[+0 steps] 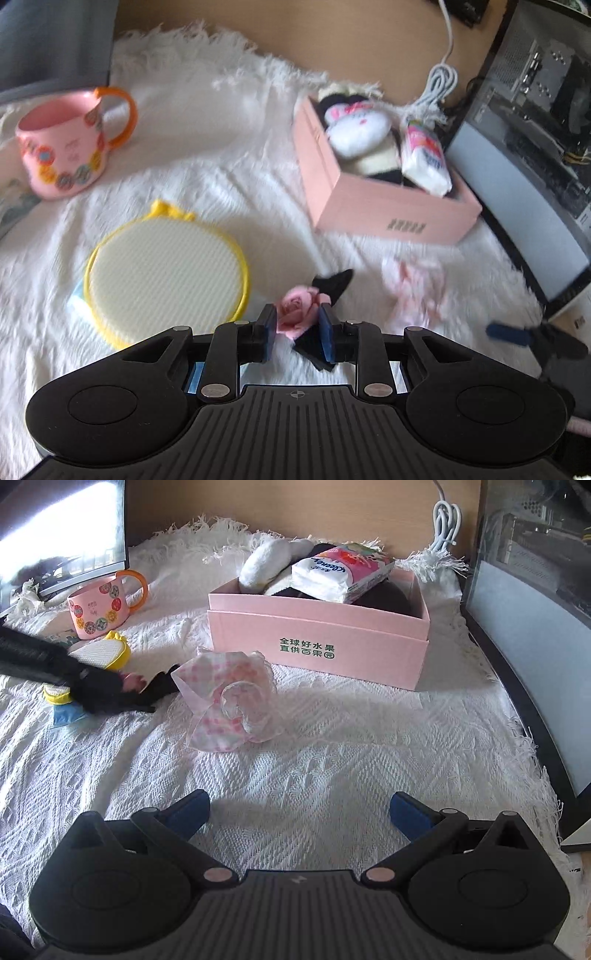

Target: Organize soft objects

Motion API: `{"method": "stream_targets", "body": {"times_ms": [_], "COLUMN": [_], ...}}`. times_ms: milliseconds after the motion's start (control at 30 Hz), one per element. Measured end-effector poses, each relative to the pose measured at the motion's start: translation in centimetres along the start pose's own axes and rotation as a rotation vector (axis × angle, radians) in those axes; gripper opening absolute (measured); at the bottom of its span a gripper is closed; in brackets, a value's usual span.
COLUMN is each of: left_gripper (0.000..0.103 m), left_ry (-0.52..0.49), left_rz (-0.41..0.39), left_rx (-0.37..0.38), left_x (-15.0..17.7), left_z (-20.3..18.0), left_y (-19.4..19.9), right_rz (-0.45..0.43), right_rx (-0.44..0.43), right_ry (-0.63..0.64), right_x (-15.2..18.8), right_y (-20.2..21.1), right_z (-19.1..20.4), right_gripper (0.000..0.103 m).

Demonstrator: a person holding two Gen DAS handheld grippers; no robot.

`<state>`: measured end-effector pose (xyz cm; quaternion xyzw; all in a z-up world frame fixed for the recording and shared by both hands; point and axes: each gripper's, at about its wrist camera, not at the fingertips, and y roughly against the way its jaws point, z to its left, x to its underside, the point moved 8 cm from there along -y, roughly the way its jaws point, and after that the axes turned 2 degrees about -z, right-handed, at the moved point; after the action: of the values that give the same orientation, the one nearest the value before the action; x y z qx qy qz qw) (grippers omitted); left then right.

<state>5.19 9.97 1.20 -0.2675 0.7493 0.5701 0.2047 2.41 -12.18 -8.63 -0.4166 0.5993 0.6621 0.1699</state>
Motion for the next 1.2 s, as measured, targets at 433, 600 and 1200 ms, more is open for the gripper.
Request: {"method": "stream_targets", "body": {"times_ms": [433,600,1200], "left_gripper": [0.034,0.034,0.04], "left_ry": [-0.185,0.016,-0.176], "left_rz": [0.052,0.009,0.065], "left_rx": [0.265,0.187,0.045], "left_x": [2.2,0.7,2.3], "left_z": [-5.2,-2.1,-5.2], "left_y": [2.3,2.2,-4.3], "right_rz": [-0.019,-0.025,-0.038], "right_rx": [0.004,0.004,-0.007], "right_ry": [-0.003,-0.003,0.001], "right_x": [0.1,0.2,0.5], "right_y": [0.2,0.3,0.7], "right_z": [-0.1,-0.1,-0.2], "right_gripper": [0.103,0.103,0.103]}}
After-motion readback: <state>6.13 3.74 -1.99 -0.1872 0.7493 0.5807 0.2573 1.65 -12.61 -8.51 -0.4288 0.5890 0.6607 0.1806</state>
